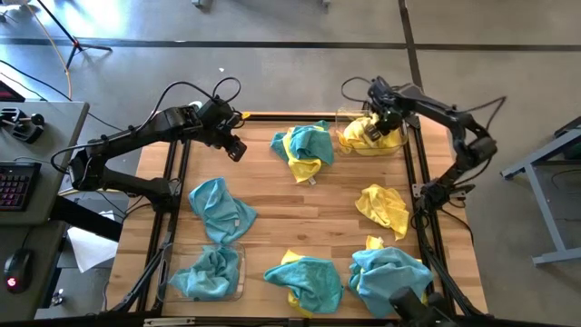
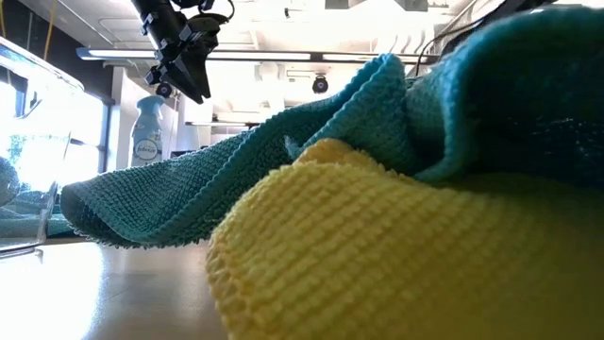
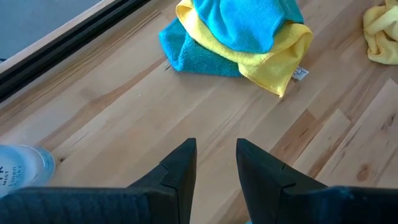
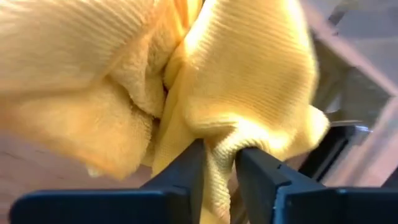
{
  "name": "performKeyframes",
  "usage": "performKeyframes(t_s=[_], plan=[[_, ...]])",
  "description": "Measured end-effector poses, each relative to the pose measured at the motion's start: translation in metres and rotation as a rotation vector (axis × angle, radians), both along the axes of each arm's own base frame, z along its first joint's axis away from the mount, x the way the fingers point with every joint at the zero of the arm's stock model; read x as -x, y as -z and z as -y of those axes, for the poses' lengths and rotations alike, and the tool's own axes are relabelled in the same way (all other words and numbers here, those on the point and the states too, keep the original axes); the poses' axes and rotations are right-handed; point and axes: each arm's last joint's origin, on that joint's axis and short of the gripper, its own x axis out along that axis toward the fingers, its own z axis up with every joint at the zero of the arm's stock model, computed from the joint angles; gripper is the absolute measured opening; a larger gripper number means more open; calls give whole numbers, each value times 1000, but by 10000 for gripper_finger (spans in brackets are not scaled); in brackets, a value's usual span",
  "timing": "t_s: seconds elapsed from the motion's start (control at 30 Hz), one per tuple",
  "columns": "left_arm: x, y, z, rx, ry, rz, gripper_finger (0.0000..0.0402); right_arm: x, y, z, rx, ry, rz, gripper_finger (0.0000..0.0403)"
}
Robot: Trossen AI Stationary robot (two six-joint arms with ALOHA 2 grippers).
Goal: Sort microfiber towel by color & place in baskets
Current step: Put the yellow microfiber towel into the top transparent bin, then put the blue microfiber towel into the bottom transparent bin
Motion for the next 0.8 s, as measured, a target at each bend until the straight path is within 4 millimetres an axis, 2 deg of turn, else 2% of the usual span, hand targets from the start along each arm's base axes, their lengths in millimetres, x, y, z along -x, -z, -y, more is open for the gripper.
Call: performKeyframes(t_s=[0.23, 0.43, 0.6, 0.8], plan=[[0, 0, -1, -9, -44, -3, 100, 12, -44, -18, 137, 41, 98, 126], [-1, 0, 2, 25, -103, 20, 100, 17, -62, -31, 171, 108, 197, 127], [-14, -1, 23, 56, -108, 74, 94, 17, -70, -52, 134, 116, 254, 108], [-36, -7, 62, 36, -74, 195, 87, 21, -75, -89, 153, 88, 317, 77]])
